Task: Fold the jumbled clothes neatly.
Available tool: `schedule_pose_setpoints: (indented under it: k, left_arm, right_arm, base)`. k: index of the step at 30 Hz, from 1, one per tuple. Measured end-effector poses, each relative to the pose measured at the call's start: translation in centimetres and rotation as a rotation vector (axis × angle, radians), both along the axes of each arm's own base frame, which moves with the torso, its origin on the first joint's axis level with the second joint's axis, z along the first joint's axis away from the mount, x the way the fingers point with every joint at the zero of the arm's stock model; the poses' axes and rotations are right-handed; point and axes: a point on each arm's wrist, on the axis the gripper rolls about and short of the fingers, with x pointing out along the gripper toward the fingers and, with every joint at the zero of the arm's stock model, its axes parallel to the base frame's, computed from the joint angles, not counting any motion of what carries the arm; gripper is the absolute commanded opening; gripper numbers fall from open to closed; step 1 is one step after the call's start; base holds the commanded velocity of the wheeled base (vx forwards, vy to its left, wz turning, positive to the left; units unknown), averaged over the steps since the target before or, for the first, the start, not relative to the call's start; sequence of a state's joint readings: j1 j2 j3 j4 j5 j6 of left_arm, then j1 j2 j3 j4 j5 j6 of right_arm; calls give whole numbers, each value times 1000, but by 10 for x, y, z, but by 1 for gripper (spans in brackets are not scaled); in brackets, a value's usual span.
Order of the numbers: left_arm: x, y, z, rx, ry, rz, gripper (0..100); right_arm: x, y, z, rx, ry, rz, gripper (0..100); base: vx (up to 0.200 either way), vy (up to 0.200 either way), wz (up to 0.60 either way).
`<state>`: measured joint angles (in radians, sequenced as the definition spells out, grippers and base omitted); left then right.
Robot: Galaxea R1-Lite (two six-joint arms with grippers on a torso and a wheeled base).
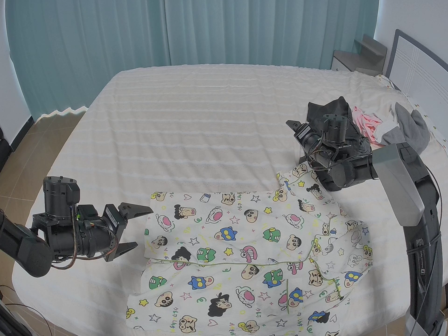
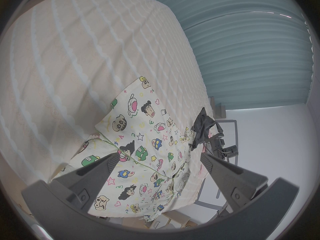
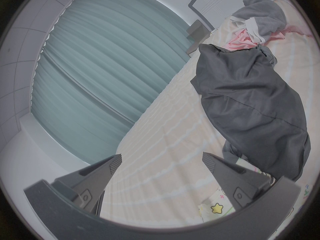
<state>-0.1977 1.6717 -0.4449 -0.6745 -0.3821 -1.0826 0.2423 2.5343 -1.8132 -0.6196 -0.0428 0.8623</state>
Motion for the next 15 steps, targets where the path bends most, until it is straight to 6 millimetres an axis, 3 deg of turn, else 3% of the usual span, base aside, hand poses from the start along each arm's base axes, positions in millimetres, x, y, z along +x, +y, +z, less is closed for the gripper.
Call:
schedule_pose_setpoints:
  k: [7,15]
  left_arm:
    - [0,0,0,0,2,1,100]
    - [-1,-1,-1,1,5,-5,100]
  right_arm:
    - [-8,-24,-17,-92,76,-20,100]
    - [-32,-94,-35,-218,194,25,100]
  base:
    - [0,0,0]
    - [0,0,0]
